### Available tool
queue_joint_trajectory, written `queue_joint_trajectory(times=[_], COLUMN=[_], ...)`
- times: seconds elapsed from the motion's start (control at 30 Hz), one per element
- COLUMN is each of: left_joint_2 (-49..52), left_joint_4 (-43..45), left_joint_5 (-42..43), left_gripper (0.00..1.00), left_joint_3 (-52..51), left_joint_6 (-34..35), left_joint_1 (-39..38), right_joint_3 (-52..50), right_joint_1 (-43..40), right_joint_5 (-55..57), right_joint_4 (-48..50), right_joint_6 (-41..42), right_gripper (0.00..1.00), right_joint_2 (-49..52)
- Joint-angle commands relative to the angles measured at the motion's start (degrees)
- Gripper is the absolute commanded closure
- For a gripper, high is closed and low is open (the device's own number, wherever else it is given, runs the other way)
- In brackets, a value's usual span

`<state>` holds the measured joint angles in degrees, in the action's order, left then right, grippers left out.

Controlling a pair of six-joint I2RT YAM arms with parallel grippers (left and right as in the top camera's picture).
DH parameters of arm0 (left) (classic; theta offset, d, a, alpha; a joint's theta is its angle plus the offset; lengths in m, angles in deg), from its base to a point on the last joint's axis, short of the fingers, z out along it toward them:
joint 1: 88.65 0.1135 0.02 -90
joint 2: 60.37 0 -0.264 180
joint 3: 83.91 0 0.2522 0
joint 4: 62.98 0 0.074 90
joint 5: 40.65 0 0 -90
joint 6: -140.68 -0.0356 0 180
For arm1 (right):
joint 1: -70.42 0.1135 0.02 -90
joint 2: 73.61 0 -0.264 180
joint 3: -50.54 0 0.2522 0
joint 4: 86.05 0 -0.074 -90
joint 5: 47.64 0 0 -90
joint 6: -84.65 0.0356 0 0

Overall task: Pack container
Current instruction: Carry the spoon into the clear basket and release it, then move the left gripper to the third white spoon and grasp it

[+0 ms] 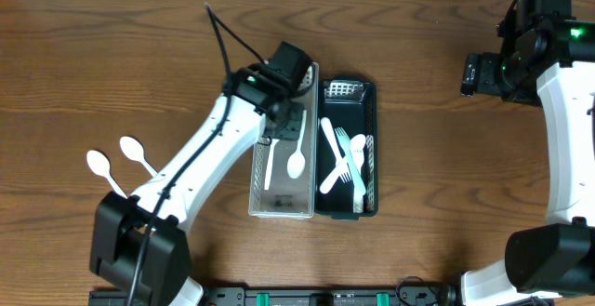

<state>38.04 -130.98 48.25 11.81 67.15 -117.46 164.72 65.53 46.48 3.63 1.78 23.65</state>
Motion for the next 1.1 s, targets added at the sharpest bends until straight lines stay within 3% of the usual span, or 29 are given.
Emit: queue_joint_trajectory(times=[0.0, 0.2, 0.3, 0.37, 0.63, 1.07], left_joint_2=[-4.8, -11.3, -11.5, -11.1, -8.4, -6.1], left_joint_4=[-0.4, -2.8, -5.5, -6.5, 0.1, 17.4], left_joint_5=[-6.1, -8.9, -8.8, -8.1, 1.9, 2.0], left_gripper=[0.54, 0.32, 0.08, 0.00, 0.02, 0.01], left_joint_3=[-0.2, -0.2, -0.5, -1.5, -12.3, -30.2], left_joint_6=[0.6, 5.2, 9.4, 12.0, 13.2, 13.6], left_joint_1=[4.0, 17.6, 25.9, 31.2, 45.5, 46.8], right_joint_3=[0.0, 0.0, 0.0, 0.0, 0.0, 0.0], right_joint_1=[0.0, 0.0, 0.0, 0.0, 0.0, 0.0], right_joint_5=[0.6, 0.7, 1.2, 1.7, 1.7, 1.7], right_joint_4=[-0.2, -0.6, -0.9, -1.1, -1.6, -2.8], right_joint_6=[-1.1, -1.1, -1.0, -1.0, -1.0, -1.0], right_gripper=[0.08, 0.08, 0.08, 0.08, 0.09, 0.09], right_joint_2=[0.3, 0.4, 0.3, 0.3, 0.4, 0.4])
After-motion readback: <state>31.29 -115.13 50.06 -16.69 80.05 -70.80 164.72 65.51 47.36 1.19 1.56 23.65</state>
